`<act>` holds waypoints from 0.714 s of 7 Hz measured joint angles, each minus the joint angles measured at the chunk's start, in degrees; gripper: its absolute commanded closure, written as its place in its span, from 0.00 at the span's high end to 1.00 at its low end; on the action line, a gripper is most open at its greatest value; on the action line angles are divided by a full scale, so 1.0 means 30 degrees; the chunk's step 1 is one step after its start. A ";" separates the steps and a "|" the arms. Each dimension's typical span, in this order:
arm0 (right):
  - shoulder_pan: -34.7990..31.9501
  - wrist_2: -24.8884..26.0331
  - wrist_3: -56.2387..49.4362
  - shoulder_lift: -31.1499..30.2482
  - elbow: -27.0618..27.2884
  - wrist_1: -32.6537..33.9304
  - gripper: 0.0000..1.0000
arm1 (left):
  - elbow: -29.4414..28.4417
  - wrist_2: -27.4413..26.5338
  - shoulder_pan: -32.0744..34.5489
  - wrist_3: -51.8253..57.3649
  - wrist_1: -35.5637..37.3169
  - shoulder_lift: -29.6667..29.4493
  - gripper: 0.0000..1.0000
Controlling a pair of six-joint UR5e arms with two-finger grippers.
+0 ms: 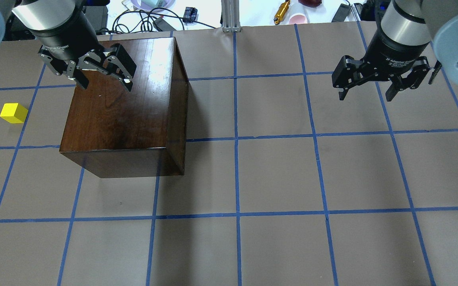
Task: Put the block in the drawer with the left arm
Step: 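Lift the left gripper off the cabinet top and move toward its drawer side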
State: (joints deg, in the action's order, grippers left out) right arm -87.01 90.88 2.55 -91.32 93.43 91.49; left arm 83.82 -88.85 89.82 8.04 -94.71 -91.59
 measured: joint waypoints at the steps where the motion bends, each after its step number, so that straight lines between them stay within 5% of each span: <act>1: 0.0001 0.0000 0.0001 0.0000 0.0000 0.0000 1.00 | 0.0008 -0.0001 0.0001 0.0009 0.0018 0.0010 1.00; 5: 0.0000 -0.0001 0.0000 0.0000 0.0000 0.0000 1.00 | -0.0004 0.0005 0.0002 0.0014 0.0069 0.0181 1.00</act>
State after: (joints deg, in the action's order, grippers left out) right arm -87.01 90.88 2.55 -91.32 93.43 91.49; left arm 83.81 -88.84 89.82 8.08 -94.51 -91.05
